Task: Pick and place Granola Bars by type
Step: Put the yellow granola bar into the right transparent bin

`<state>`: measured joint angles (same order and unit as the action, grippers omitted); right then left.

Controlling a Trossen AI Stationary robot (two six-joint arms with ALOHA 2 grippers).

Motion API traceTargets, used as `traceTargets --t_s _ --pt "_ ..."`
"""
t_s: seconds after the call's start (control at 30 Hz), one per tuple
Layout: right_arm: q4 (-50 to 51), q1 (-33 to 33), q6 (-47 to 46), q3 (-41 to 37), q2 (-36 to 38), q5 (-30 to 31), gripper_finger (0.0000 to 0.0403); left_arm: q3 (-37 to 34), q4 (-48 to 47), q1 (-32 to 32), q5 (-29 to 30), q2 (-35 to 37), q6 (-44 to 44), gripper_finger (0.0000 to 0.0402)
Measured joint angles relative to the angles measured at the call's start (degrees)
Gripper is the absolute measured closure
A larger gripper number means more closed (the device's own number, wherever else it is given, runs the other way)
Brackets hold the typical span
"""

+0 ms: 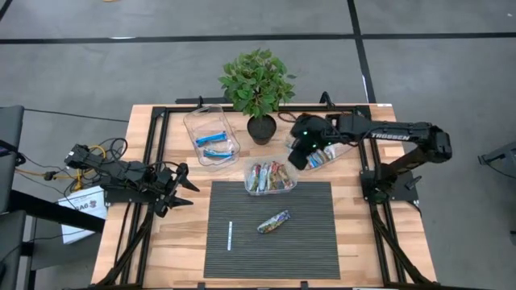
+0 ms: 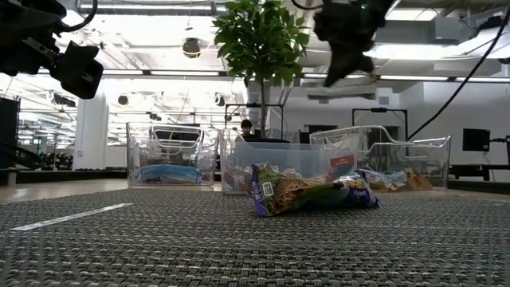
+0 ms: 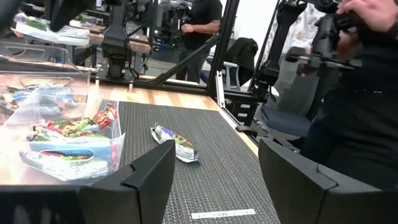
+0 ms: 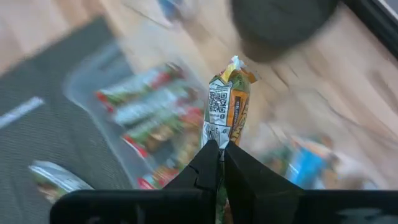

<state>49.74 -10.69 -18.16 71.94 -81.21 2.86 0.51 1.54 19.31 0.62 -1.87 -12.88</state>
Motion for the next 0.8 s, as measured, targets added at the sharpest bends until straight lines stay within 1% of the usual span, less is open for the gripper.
traceTargets --t_s 0.17,0.3,0.37,0.57,0.8 --pt "8.07 -3.49 -0.67 -0.02 2.25 1.58 0.0392 -0.01 0.02 0.00 0.00 0.00 -0.11 0.0178" --pt "12.45 -5.94 -2.44 -0.02 3.67 3.79 0.0392 -0.02 0.00 0.00 0.00 0.00 -0.17 0.0178" --pt "13.70 -7.13 -2.52 -0.01 4.29 4.89 0.0392 0.00 0.00 0.00 0.00 0.00 -0.13 0.0178" --pt "16.20 -11.13 -2.52 -0.02 5.66 5.64 0.0392 0.00 0.01 0.00 0.00 0.00 -0.15 0.0178" --pt "17.29 -14.28 -2.14 -0.02 5.09 6.66 0.0392 0.00 0.00 0.00 0.00 -0.01 -0.13 0.0178"
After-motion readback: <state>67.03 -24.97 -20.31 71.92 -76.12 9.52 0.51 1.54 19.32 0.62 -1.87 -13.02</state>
